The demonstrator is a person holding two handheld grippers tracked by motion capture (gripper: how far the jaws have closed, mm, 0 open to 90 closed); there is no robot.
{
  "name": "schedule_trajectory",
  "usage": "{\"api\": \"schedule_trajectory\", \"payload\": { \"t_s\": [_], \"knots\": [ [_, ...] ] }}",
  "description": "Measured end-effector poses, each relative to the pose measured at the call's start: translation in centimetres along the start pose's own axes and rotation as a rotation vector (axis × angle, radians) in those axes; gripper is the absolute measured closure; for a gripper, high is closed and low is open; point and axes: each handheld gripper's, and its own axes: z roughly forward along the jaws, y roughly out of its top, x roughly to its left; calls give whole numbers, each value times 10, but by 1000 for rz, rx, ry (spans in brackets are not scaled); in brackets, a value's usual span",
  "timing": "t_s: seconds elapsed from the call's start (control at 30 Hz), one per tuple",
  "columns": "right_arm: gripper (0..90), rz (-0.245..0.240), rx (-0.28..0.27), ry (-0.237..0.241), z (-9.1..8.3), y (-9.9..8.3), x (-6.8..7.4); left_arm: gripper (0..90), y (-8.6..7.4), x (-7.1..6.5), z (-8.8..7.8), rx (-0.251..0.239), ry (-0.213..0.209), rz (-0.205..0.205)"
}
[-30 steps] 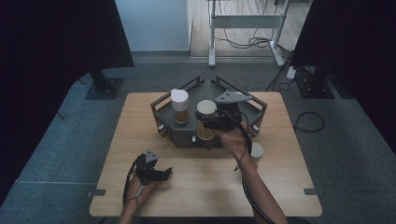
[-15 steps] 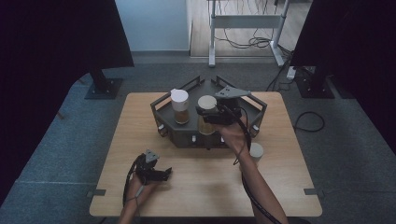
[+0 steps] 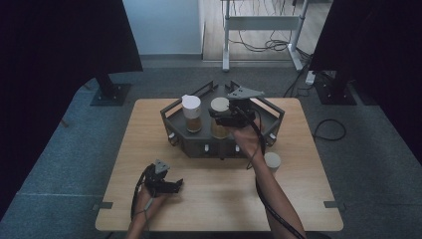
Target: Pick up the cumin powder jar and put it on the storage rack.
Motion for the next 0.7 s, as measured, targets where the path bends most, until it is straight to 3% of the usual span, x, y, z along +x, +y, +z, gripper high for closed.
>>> {"api": "schedule_trajectory", "payload": {
  "t_s": [0.7],
  "knots": [
    [327,-13,22,-15,18,2,-4,53,0,0,0,-2,-6,6]
  ]
}}
